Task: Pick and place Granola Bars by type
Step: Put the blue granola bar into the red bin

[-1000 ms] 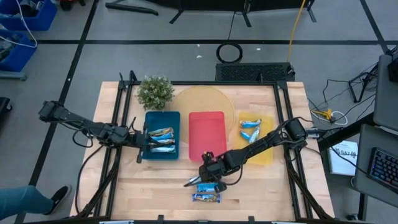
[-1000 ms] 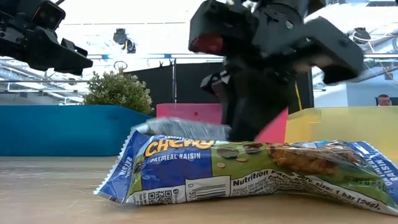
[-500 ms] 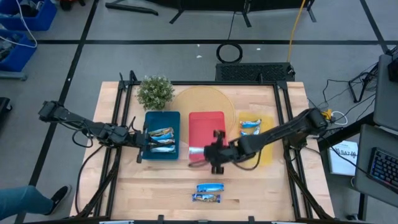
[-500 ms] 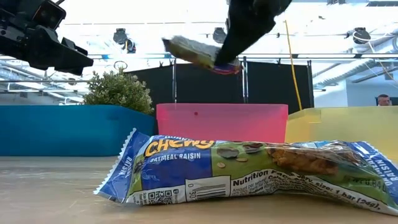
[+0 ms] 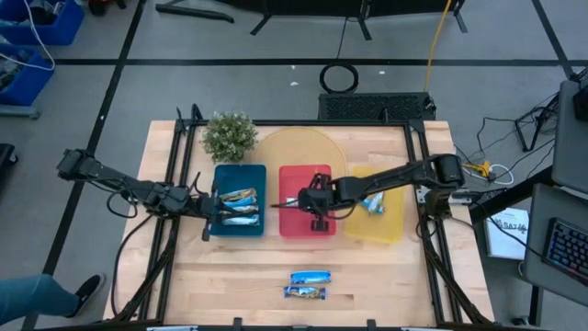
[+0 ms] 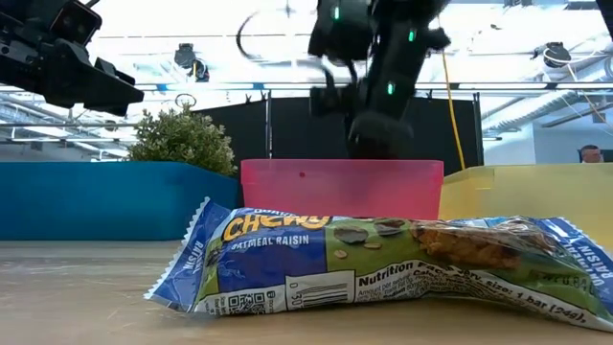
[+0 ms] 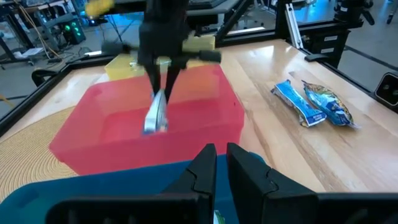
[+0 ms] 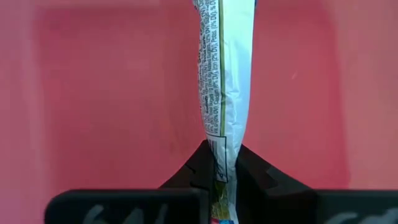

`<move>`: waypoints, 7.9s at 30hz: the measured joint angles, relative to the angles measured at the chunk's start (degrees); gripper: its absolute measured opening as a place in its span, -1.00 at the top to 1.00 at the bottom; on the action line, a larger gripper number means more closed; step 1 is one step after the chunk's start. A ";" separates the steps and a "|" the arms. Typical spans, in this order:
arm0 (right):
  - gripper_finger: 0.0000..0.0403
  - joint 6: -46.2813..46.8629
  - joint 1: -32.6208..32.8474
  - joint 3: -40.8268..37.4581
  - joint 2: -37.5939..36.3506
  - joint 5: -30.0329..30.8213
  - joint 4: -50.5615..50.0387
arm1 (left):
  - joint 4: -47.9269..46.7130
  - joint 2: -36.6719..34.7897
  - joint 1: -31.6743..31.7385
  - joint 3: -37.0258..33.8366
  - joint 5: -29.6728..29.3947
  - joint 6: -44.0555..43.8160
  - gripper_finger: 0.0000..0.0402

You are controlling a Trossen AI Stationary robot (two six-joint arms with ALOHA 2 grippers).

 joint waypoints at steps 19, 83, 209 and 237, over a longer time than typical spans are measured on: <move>0.47 -4.06 -3.36 -5.85 0.58 -4.02 5.13 | 0.07 0.00 0.00 0.00 0.00 -0.20 0.77; 1.00 -7.31 11.53 -67.66 -67.82 8.06 63.13 | -42.61 89.59 -11.92 86.96 -3.20 -3.30 0.43; 1.00 -8.97 11.53 -67.60 -67.75 8.02 61.29 | -51.44 90.94 19.45 83.86 -2.84 11.39 0.79; 1.00 -10.01 11.53 -67.60 -67.66 8.04 60.00 | -53.44 53.19 6.61 74.97 0.73 13.72 0.61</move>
